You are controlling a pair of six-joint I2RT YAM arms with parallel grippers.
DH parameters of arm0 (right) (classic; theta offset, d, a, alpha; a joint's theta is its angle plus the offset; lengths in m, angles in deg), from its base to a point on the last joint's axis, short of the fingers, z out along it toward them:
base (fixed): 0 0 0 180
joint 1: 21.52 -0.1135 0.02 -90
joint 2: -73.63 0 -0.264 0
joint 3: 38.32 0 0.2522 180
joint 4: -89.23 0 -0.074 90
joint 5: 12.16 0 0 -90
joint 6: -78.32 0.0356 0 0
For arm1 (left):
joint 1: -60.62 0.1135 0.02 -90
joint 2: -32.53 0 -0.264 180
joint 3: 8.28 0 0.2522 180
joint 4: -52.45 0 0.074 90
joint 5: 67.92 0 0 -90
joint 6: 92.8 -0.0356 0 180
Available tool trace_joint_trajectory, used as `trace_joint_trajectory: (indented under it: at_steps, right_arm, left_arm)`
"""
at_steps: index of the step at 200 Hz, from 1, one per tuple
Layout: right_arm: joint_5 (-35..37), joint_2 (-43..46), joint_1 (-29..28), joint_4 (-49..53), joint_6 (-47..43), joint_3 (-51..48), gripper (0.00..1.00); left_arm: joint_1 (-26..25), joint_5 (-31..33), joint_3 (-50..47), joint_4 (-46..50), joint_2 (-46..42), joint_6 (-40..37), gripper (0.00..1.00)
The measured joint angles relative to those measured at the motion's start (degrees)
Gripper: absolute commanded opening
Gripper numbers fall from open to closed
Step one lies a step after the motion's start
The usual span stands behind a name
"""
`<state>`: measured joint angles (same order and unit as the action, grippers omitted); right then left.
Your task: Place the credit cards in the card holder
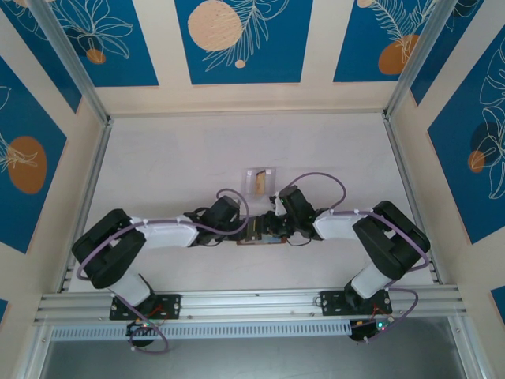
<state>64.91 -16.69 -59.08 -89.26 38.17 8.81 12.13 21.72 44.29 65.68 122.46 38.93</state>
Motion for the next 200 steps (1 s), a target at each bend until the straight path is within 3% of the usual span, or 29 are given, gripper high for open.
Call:
trace_joint_trajectory:
  at_steps: [51, 69, 87, 132, 200]
  right_arm:
    - [0.9, 0.55, 0.0, 5.22, -1.9, 2.1, 0.33]
    - [0.94, 0.55, 0.0, 6.8, -2.56, 3.13, 0.27]
    - [1.09, 0.55, 0.0, 8.07, -3.26, 4.26, 0.19]
    - [1.6, 0.52, 0.0, 10.19, -4.28, 5.81, 0.16]
    - [4.72, -1.6, -1.36, 14.75, -5.62, 9.05, 0.01]
  left_arm:
    - [2.89, -7.85, -4.02, 0.9, -4.74, 0.83, 0.37]
    - [3.56, -9.11, -4.28, 2.43, -5.42, 0.85, 0.32]
    - [4.28, -9.55, -4.31, 3.28, -5.44, 0.28, 0.27]
    - [4.79, -9.84, -3.65, 4.17, -4.33, -0.28, 0.24]
    - [4.9, -10.14, -3.39, 4.59, -3.87, -0.57, 0.21]
